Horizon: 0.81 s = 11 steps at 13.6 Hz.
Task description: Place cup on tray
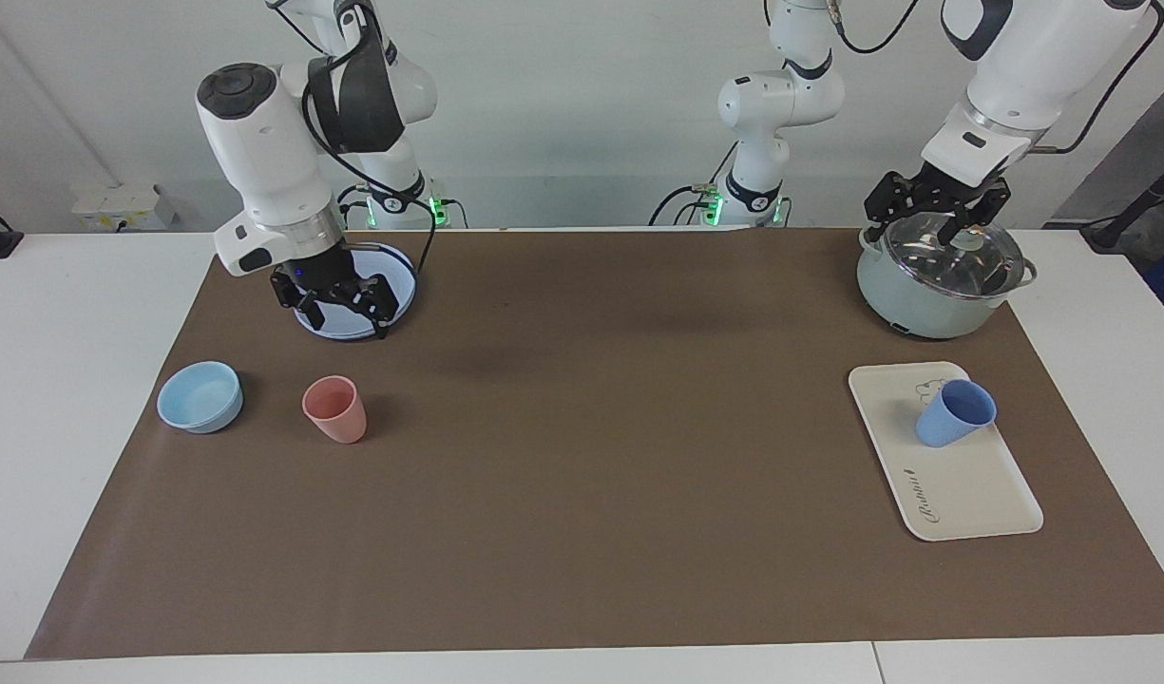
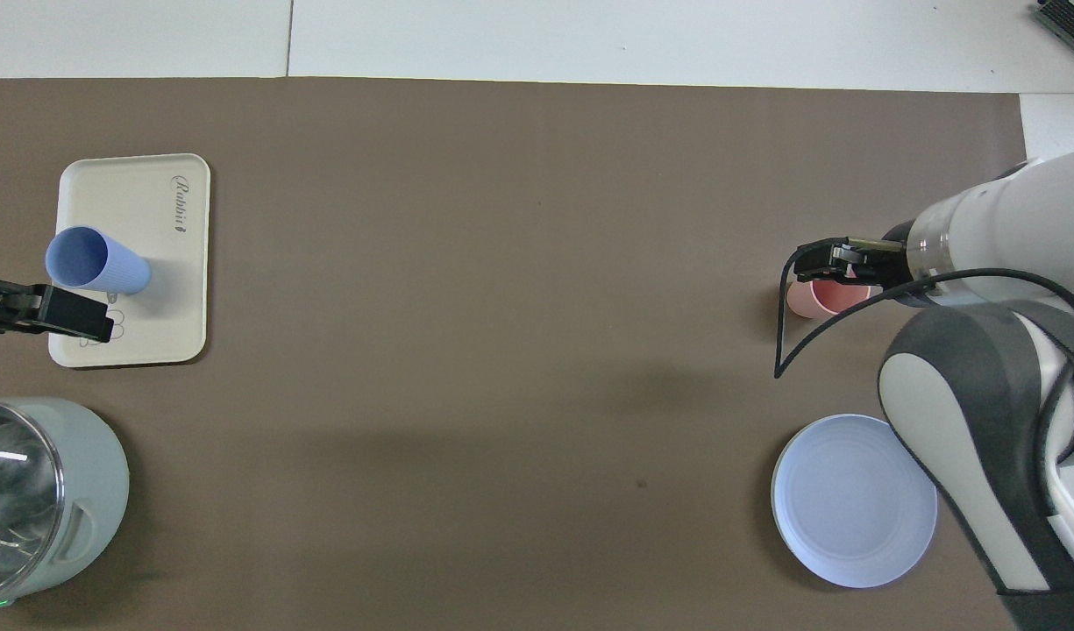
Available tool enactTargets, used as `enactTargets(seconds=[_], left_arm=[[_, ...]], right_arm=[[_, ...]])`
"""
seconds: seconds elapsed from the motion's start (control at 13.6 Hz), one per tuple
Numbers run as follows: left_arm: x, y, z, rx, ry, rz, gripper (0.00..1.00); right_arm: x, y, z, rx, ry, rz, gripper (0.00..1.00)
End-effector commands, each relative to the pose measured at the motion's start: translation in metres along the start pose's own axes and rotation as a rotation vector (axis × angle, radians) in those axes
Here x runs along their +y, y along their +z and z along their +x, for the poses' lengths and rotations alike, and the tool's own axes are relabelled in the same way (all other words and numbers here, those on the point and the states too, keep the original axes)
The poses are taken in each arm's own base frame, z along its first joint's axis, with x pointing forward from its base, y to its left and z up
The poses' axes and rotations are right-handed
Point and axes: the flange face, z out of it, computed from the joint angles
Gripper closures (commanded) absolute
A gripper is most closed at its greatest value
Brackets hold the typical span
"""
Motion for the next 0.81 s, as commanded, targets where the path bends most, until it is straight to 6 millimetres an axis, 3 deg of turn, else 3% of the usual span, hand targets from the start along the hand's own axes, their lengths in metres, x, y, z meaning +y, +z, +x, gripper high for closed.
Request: enactTargets(seconds=[0.0,0.22,0.52,0.74], left_arm=[[0.003,-0.002,-0.005,0.009,0.013,-0.013,0.00],[0.006,-0.001,-0.005,0.006,0.022,-0.012,0.00],[-0.007,-0.001,-0.006,0.005,-0.006,-0.013,0.00],[-0.005,-0.001,-0.006,0.006,-0.003,-0.012,0.00]], right_arm=[[0.016,-0.029,-0.005,0.024,-0.026,-0.016,0.00],[0.019,-0.072,0.001,0.026,-0.018,-0.020,0.00],[0.030,-0.121,0.019,0.009,0.008,-0.043,0.00],[0.030,-0.124,0.021,-0.009,0.003,-0.045,0.00]])
